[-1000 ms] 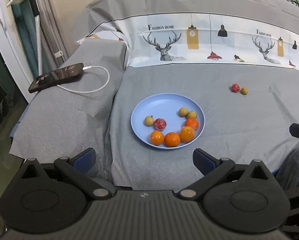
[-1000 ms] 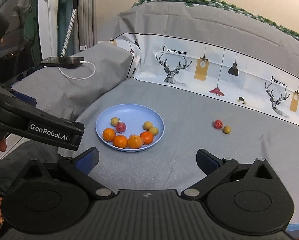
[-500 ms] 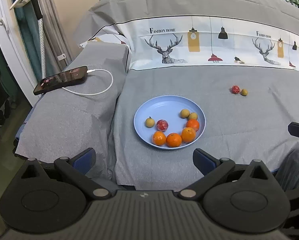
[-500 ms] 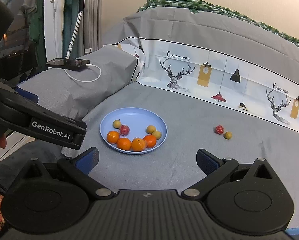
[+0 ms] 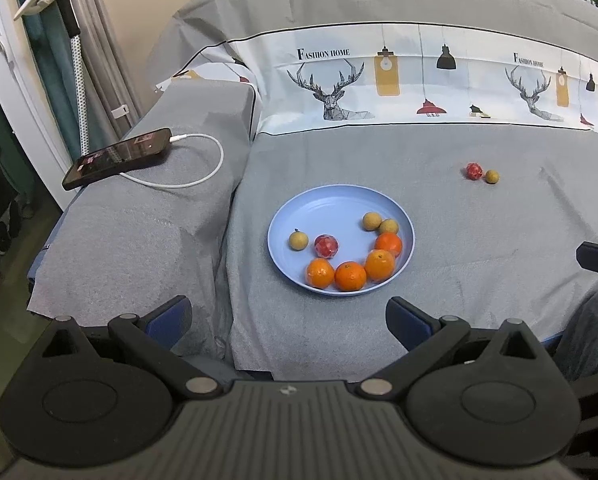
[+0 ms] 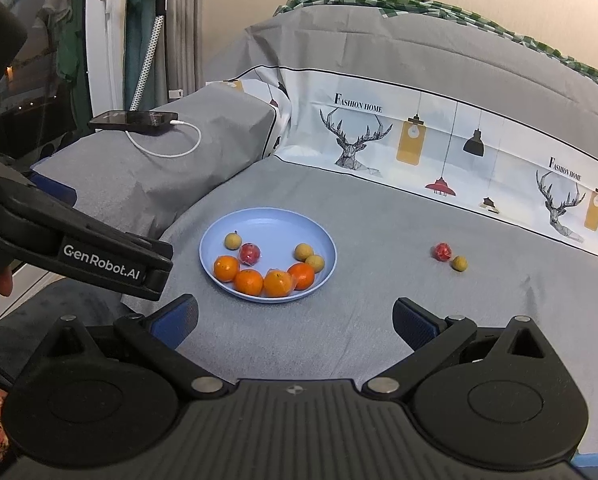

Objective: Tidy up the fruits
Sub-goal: 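Withdraw both tools from the plate, then grasp the red plum with the left tool while the right tool grasps the yellow fruit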

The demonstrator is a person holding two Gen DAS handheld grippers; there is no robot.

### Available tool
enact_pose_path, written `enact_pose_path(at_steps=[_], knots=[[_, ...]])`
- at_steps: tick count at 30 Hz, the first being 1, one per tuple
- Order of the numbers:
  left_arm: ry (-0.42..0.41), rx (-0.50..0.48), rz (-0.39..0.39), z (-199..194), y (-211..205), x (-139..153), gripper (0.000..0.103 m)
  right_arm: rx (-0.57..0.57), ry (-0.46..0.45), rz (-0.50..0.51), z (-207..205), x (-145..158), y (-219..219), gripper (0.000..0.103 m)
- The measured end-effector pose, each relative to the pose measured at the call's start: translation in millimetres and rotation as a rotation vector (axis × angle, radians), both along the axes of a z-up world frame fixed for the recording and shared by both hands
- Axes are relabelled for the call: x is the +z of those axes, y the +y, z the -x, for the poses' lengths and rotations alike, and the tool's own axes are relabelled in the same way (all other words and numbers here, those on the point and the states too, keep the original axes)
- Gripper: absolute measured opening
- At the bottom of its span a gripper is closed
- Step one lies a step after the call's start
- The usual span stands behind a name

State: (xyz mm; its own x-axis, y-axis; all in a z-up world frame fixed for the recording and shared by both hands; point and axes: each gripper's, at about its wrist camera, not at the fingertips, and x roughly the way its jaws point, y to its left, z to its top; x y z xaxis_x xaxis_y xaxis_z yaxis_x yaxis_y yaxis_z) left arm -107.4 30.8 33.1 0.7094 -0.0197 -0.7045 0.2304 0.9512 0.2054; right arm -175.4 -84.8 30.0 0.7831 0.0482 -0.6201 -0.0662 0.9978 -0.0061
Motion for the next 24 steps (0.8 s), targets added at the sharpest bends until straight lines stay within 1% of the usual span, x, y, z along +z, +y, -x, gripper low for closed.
enact_pose_path(at_steps=[9,13,19,24], knots=[[0.024,0.012,-0.007,-13.1,-0.8,-3.4,0.103,0.005,0.027,-0.01,-11.0,-7.2,-3.4,0.102],[0.054,0.02,0.002,-21.0,0.2,-7.0,0.103,-0.012,0.044,-0.031,-16.6,-11.6,-8.8,0.102],[0.093,0.04,0.002,-36.5,0.4,-13.9,0.103,-0.064,0.072,-0.073,-29.0,-23.1,-23.0,0.102],[0.129,0.045,0.006,-55.7,-4.8,-19.2,0.103,-0.154,0.067,-0.08,-46.3,-36.4,-46.7,0.102]])
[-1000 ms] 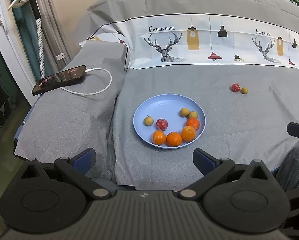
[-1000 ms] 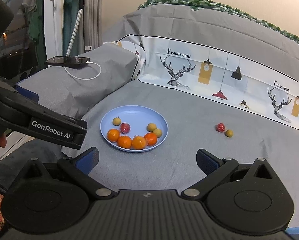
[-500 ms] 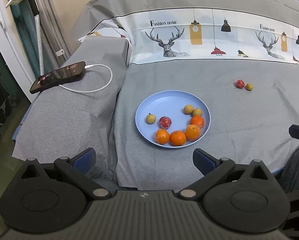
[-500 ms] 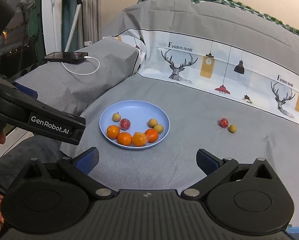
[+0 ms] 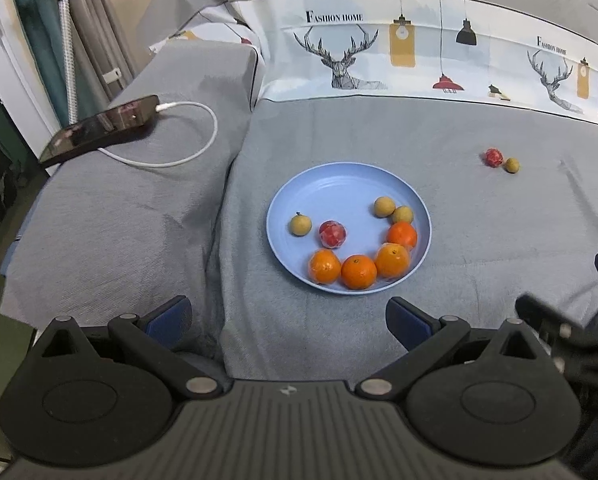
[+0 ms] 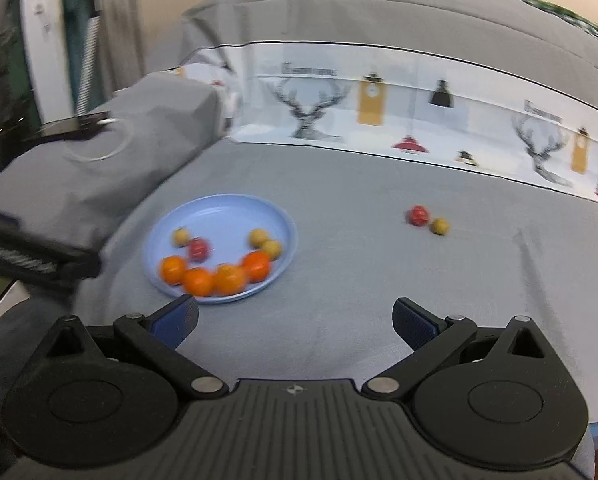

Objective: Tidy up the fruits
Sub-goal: 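Grasp the red plum with the left tool while the right tool grasps the yellow fruit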

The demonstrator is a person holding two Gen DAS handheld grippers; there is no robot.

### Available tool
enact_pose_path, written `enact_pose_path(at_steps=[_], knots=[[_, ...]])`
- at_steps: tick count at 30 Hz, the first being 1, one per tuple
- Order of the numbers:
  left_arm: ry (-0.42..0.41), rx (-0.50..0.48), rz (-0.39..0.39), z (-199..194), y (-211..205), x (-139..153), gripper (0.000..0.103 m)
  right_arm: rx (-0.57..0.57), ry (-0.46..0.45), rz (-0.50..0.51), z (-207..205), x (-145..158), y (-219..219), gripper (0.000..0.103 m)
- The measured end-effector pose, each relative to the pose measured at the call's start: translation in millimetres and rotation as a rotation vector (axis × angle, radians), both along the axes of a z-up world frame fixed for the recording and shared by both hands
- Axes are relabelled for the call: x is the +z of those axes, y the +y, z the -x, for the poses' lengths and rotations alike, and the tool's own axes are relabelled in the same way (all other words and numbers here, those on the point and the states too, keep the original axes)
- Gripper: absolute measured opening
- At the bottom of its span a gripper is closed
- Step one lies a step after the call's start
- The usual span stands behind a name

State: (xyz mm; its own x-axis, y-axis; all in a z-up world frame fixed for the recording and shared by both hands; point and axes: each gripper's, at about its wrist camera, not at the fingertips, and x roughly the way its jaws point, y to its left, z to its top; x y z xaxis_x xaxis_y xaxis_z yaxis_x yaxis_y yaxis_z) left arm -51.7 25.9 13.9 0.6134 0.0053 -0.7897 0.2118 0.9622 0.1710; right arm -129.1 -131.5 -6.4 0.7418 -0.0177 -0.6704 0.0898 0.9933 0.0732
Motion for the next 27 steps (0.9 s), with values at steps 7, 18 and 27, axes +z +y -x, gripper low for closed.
enact_pose_path(at_steps=[7,18,27], knots=[[0.082,0.022,0.0,-38.9,-18.7,-12.1,0.103,-0.234,0.022,0.022,-54.4,-49.0,-68.9,0.102],[0.137,0.023,-0.038,-112.0,-81.3,-25.6,0.103,-0.389,0.082,0.002,-186.1,-163.1,-186.5,0.102],[0.119,-0.086,-0.023,-170.6,-174.6,-59.1,0.103,-0.381,-0.024,0.07,-198.5,-161.9,-213.6,0.027]])
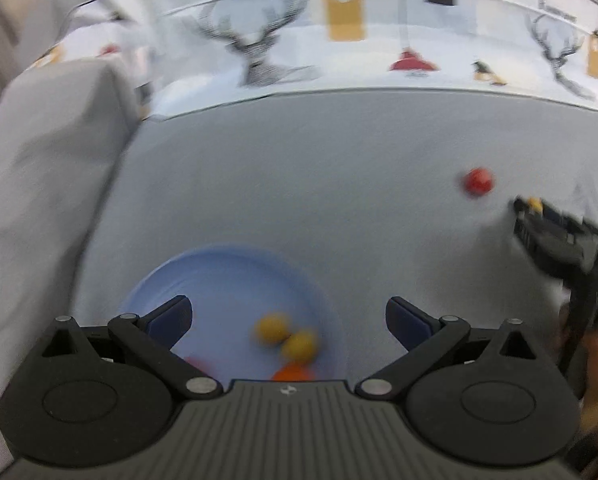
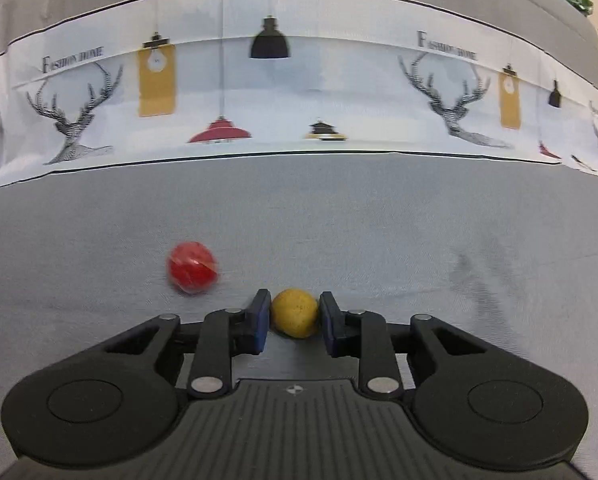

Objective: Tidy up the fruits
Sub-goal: 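Grasp the red plum with the left tool while the right tool grasps the yellow fruit, then carry the red plum and yellow fruit to the blue plate and open both tools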

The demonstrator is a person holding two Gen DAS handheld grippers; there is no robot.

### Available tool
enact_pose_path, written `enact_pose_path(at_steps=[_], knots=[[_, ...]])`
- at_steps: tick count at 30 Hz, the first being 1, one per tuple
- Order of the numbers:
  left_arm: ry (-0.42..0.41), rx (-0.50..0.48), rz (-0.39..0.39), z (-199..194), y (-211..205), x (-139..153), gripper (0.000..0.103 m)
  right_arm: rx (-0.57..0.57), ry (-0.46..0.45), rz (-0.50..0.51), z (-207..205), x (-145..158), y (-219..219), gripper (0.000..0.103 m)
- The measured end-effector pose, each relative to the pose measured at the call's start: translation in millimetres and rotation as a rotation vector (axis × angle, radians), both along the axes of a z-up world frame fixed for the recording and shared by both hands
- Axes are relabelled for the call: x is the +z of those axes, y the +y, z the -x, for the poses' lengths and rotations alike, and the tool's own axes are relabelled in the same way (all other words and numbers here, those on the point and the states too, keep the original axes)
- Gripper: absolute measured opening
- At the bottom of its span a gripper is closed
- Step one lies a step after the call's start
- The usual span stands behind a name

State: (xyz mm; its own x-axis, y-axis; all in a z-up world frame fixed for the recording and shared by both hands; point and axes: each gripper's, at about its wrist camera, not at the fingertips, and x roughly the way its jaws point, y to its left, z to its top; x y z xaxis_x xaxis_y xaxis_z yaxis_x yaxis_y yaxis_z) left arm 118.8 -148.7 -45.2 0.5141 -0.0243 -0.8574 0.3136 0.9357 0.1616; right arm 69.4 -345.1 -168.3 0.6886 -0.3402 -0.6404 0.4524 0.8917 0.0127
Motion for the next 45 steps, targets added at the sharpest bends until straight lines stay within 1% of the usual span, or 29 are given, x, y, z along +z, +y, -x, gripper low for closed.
enact_pose_path(at_steps=[1,3,5,6,8,9,12,14,17,18,19,20,21,24,27,29,31,33,35,37,39,41,43,45], knots=[[0.0,-0.018,0.019,-7.6,-14.8,-4.7,0.103,-0.041,0.005,0.009,2.6,-0.4,-6.8,0.027],[0.002,-0.058,0.059,-18.7,-41.7,-13.4,0.103,-0.177,0.019,0.039,9.6,-2.5,-30.6,0.027],[-0.002,-0.109,0.092,-30.9,-70.8,-24.7,0.103,-0.303,0.011,-0.004,18.8,-6.9,-59.1,0.027],[-0.005,-0.126,0.095,-35.6,-84.1,-31.2,0.103,-0.349,-0.007,-0.039,24.6,-8.5,-71.8,0.028],[-0.005,-0.145,0.07,-44.1,-111.4,-47.7,0.103,-0.375,-0.039,-0.08,28.8,-7.1,-80.4,0.027],[0.002,-0.161,0.056,-48.3,-123.8,-56.1,0.103,-0.374,-0.037,-0.073,28.5,-8.3,-79.4,0.028],[0.022,-0.2,0.051,-58.1,-144.6,-73.7,0.103,-0.357,-0.017,-0.052,22.6,-10.5,-76.5,0.028],[0.045,-0.202,0.073,-67.1,-153.8,-81.5,0.103,-0.354,-0.014,-0.051,21.2,-10.8,-76.1,0.028],[0.074,-0.174,0.108,-78.2,-158.9,-88.0,0.102,-0.351,-0.013,-0.047,18.2,-12.8,-76.2,0.028],[0.069,-0.169,0.119,-79.2,-158.5,-87.1,0.096,-0.351,-0.014,-0.044,19.7,-10.8,-72.6,0.028],[0.061,-0.17,0.129,-81.1,-159.2,-86.6,0.078,-0.349,-0.015,-0.043,19.6,-11.3,-72.6,0.028],[0.061,-0.189,0.141,-81.8,-160.3,-86.1,0.063,-0.348,-0.015,-0.041,20.0,-11.3,-72.5,0.028],[0.08,-0.224,0.16,-81.8,-161.5,-85.9,0.034,-0.344,-0.013,-0.038,19.4,-11.6,-71.9,0.028],[0.076,-0.242,0.166,-75.4,-159.8,-80.3,0.034,-0.34,-0.011,-0.031,19.5,-12.1,-70.5,0.028],[0.061,-0.225,0.154,-64.6,-148.7,-68.0,0.034,-0.339,-0.025,-0.035,20.1,-9.5,-69.7,0.028],[0.036,-0.219,0.161,-51.5,-132.8,-52.1,0.034,-0.328,-0.055,-0.016,22.2,-4.6,-65.3,0.028],[0.013,-0.214,0.166,-32.9,-109.0,-31.5,0.034,-0.308,-0.09,0.006,26.1,2.2,-57.8,0.028],[-0.027,-0.211,0.155,-11.4,-83.1,-11.0,0.034,-0.282,-0.102,0.035,31.2,10.8,-48.2,0.028],[-0.064,-0.199,0.15,12.2,-51.8,10.4,0.034,-0.258,-0.105,0.053,38.7,23.1,-37.3,0.028],[-0.076,-0.171,0.157,34.4,-20.2,26.5,0.034,-0.223,-0.118,0.073,48.3,41.1,-22.4,0.028],[-0.077,-0.138,0.166,56.7,11.8,40.9,0.034,-0.17,-0.148,0.091,61.1,64.3,-2.8,0.028],[-0.08,-0.109,0.156,79.6,41.0,52.7,0.034,-0.091,-0.176,0.101,80.7,90.1,23.9,0.028],[-0.077,-0.088,0.12,100.4,64.4,60.4,0.034,0.014,-0.207,0.079,109.6,115.8,55.3,0.028],[-0.078,-0.066,0.1,121.4,87.4,67.1,0.034,0.136,-0.211,0.056,141.3,138.0,89.6,0.028]])
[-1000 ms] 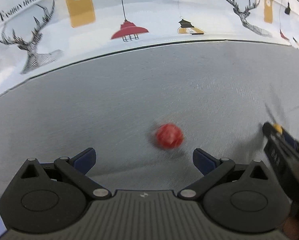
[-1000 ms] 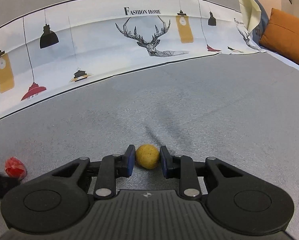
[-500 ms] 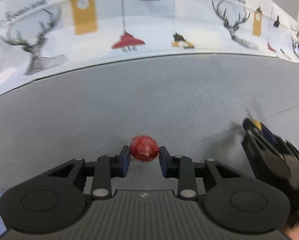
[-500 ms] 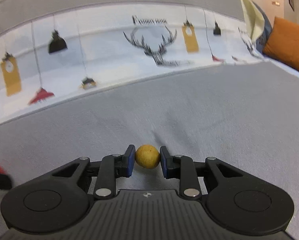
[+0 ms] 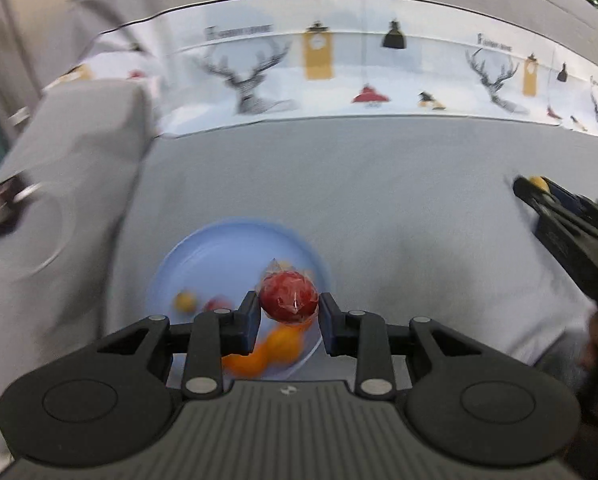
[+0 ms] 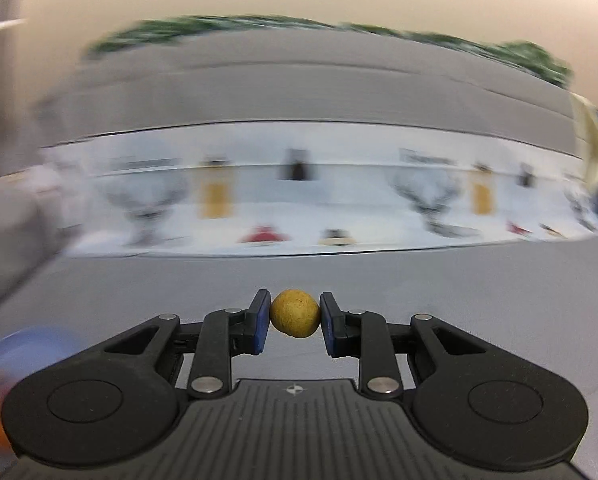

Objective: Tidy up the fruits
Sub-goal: 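Carry the red plum and yellow fruit to the blue plate and open both tools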

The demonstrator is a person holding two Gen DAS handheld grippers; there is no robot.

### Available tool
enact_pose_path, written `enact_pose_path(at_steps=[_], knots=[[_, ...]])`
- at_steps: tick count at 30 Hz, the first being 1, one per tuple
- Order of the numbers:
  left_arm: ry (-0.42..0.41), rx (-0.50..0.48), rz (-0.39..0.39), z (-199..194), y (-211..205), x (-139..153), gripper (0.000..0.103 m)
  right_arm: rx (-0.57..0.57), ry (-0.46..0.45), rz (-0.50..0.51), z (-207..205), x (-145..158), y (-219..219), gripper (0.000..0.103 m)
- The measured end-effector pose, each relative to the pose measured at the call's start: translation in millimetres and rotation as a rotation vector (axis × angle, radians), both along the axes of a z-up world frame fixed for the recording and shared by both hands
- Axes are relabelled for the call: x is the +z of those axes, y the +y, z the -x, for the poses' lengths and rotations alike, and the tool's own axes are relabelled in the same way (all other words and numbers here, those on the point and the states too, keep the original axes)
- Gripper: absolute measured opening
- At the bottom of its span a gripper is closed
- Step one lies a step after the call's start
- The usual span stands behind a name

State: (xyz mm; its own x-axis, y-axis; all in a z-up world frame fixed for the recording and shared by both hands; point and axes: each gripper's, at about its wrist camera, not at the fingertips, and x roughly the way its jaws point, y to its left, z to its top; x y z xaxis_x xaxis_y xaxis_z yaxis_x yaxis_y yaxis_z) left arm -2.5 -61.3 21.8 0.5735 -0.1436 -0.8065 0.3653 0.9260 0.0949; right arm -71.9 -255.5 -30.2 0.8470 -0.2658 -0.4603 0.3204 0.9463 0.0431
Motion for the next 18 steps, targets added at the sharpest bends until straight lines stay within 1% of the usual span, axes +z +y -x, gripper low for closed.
enact_pose_path(at_steps=[3,5,6,9,12,18], knots=[[-0.009,0.037,-0.029,30.5,30.6,8.8,0.035,0.149,0.02,-0.061,43.2,24.7,42.3,0.028],[-0.018,0.063,-0.041,48.7,46.2,14.1,0.035,0.207,0.038,-0.098,65.9,36.1,64.7,0.028],[-0.021,0.071,-0.034,57.1,53.6,16.6,0.035,0.231,0.046,-0.108,77.0,42.2,76.3,0.028],[-0.025,0.092,0.005,80.3,73.6,23.7,0.035,0.278,0.053,-0.108,101.4,56.2,101.2,0.028],[-0.035,0.109,0.011,99.7,87.5,26.3,0.035,0.302,0.057,-0.074,119.4,67.4,121.6,0.028],[-0.042,0.156,0.07,117.5,106.7,30.2,0.035,0.333,0.077,-0.03,132.4,78.5,141.2,0.028]])
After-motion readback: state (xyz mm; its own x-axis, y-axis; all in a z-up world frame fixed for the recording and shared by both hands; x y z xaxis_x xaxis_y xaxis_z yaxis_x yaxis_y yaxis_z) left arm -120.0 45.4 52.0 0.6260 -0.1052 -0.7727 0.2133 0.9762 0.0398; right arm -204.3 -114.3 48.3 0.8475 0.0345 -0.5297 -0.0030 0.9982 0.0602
